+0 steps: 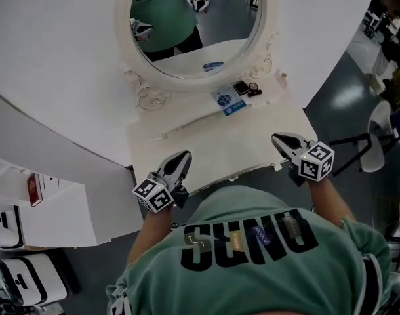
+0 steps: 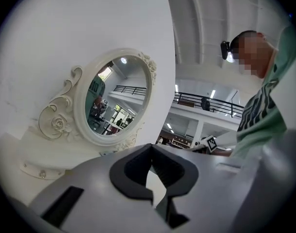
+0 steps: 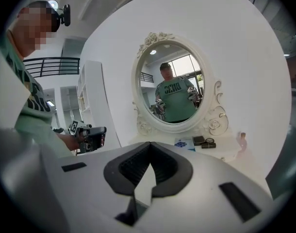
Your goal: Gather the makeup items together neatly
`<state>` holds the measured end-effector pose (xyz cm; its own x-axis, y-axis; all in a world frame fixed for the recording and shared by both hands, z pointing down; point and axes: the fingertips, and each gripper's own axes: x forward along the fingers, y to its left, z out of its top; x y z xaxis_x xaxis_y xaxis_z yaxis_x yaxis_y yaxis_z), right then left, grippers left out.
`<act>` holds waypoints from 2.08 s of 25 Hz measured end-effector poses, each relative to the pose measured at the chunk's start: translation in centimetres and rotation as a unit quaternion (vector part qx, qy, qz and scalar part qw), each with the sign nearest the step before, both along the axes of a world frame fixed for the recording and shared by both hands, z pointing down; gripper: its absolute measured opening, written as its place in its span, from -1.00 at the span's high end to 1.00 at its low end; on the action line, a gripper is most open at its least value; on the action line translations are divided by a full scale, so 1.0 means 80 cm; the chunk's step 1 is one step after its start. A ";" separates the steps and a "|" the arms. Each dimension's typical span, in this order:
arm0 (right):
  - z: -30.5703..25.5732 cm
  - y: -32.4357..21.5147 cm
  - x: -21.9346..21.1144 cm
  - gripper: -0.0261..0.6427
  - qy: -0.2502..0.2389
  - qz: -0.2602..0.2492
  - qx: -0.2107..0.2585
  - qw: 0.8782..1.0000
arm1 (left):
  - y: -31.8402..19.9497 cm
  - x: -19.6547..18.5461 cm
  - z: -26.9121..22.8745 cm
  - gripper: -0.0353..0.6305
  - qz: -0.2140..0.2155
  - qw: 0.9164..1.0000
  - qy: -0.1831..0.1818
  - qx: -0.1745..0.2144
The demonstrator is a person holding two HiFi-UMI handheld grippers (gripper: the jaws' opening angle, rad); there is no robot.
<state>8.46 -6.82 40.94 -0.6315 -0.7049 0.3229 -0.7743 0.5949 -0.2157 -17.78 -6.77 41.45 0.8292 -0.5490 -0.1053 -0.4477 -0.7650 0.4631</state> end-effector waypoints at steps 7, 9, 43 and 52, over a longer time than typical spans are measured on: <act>0.040 -0.071 0.031 0.95 0.029 -0.018 -0.030 0.999 | -0.069 0.028 0.015 0.87 -0.007 1.000 -0.003 -0.011; 0.052 -0.101 0.047 0.95 0.041 -0.049 -0.031 0.997 | -0.084 0.047 0.016 0.87 -0.026 1.000 -0.010 -0.010; 0.293 -0.367 0.072 0.65 0.481 -0.457 0.037 0.747 | -0.107 0.192 0.108 0.87 -0.186 0.978 -0.049 -0.086; 0.264 -0.347 0.063 0.66 0.457 -0.438 0.016 0.774 | -0.094 0.170 0.099 0.87 -0.188 0.978 -0.034 -0.082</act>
